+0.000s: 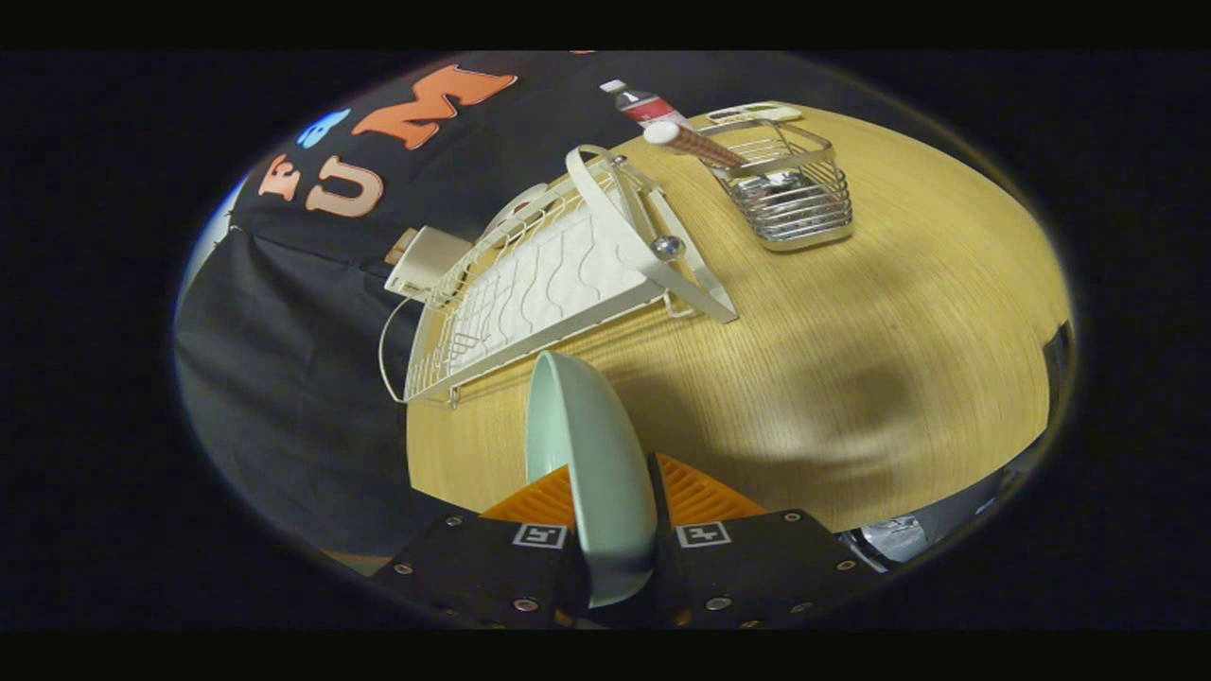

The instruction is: Take the plate from the dish rack, then take the spoon from the basket and place it into the plate.

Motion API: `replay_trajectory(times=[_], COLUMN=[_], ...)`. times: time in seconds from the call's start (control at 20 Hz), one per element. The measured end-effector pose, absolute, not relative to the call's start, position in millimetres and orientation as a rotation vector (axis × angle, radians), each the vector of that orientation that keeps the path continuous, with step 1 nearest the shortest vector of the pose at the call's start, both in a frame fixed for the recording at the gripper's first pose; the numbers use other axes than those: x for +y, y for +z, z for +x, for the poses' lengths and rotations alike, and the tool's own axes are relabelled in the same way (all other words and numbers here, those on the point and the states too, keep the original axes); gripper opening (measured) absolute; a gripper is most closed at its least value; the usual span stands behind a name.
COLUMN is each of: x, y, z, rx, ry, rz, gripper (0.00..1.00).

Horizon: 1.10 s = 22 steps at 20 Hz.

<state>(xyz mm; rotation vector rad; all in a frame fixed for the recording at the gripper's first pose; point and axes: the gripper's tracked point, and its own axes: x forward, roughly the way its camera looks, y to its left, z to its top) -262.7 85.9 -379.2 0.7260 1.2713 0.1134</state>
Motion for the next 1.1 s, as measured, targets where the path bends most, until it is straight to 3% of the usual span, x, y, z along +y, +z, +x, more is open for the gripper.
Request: replay_trajectory(times=[0.4,0.5,0.65,0.8,0.95,1.1], x=[94.3,84.0,64.8,42.0,15.9,-4.0], y=[-389.3,-392.2,-386.4,-380.3,-372.1,-354.9], z=[-251.7,-249.0,-238.7,-225.9,-207.7,-186.5], rx=[1.295,1.287,1.24,1.193,1.116,1.009], ry=[0.127,0.104,0.076,0.033,-0.028,-0.079], rz=[0.721,0.664,0.593,0.53,0.422,0.325], gripper=[0.31,0.37,0.59,0.75,0.83,0.85])
